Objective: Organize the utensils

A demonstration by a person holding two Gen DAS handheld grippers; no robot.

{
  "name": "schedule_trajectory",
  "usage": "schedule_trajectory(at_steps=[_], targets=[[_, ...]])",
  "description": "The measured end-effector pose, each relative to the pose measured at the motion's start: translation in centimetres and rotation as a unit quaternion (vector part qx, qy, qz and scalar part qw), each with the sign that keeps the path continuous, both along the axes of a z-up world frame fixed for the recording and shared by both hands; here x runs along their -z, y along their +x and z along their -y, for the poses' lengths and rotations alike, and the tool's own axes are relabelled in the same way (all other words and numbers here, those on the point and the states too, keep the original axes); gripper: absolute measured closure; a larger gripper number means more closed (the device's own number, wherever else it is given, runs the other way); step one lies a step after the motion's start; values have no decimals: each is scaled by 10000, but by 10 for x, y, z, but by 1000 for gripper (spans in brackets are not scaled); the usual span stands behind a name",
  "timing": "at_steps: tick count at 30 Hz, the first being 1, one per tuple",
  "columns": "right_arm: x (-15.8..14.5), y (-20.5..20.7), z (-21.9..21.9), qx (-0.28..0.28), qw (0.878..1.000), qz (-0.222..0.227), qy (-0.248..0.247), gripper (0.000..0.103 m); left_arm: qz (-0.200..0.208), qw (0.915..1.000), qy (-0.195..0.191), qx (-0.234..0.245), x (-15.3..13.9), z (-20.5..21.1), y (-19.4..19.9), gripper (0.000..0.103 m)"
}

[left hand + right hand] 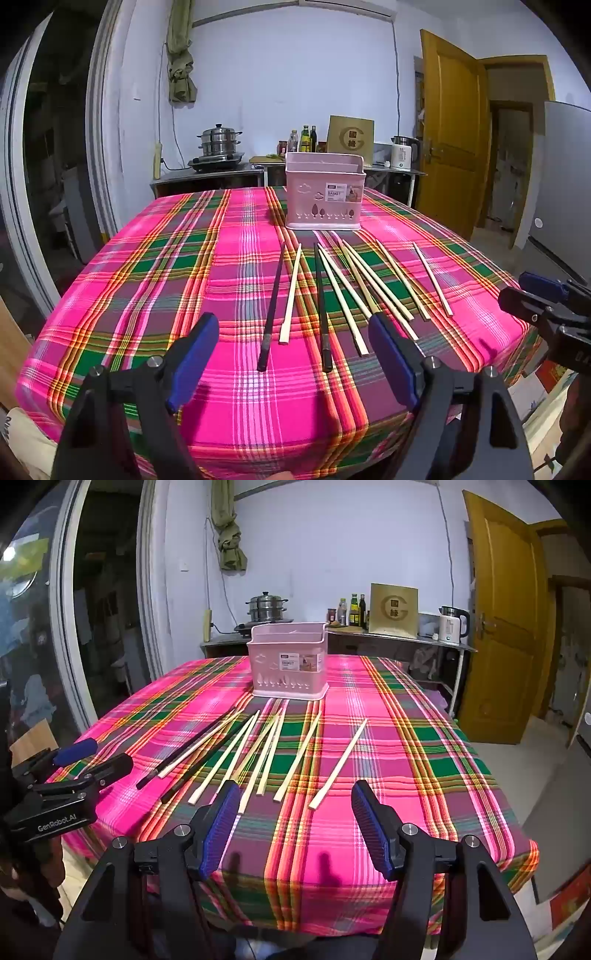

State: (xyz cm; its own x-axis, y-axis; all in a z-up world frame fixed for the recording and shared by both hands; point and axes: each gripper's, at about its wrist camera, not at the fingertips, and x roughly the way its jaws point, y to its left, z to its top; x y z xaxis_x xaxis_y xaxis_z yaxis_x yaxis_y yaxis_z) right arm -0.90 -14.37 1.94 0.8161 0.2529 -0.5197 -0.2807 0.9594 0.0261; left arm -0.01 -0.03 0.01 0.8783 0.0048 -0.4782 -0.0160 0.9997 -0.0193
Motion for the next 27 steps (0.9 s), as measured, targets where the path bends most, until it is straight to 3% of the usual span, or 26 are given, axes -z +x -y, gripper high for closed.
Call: schedule_trajectory(at_steps=[17,27], targets=[[-1,2,4,14,9999,2,101,40,164,9996,169,-130,-5,1,-3,18],[-4,-2,3,-1,9999,81,65,40,205,9997,40,-128,-3,-3,-4,18]])
